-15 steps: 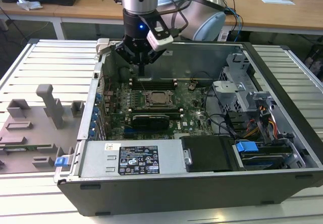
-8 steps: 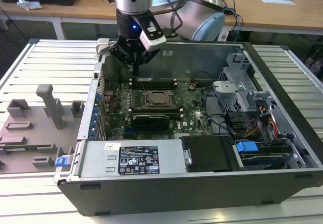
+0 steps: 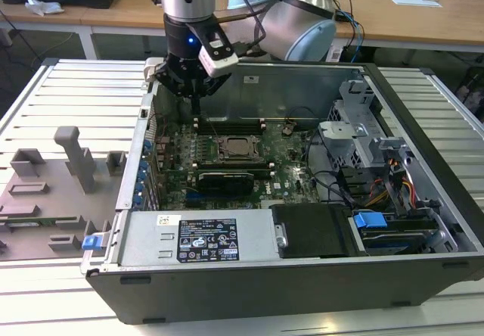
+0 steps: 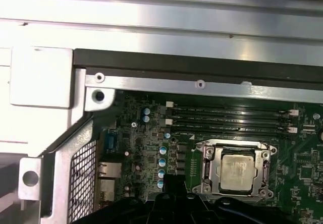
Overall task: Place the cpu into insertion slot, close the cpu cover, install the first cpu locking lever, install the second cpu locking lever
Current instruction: 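Install the first cpu locking lever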
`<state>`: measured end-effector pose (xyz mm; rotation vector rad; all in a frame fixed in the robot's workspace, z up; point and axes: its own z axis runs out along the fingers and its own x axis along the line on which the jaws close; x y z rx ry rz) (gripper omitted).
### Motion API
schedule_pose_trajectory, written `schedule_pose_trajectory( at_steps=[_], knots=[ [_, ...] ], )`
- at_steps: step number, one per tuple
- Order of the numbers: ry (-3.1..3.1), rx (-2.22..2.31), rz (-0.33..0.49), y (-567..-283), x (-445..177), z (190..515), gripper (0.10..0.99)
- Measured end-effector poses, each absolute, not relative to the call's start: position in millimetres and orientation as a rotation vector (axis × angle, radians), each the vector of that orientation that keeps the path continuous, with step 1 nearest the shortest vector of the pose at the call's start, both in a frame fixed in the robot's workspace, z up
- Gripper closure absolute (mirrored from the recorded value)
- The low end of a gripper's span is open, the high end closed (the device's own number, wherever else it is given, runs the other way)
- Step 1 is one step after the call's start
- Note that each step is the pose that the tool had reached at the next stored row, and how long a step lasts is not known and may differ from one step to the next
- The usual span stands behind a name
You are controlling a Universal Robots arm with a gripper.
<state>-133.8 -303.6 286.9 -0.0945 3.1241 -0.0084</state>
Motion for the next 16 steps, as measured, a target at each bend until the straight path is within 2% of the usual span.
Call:
schedule_pose_trajectory(
  at_steps=[16],
  knots=[
    [3.126,-0.095,-0.008,-280,-125,267,0.98]
  ],
)
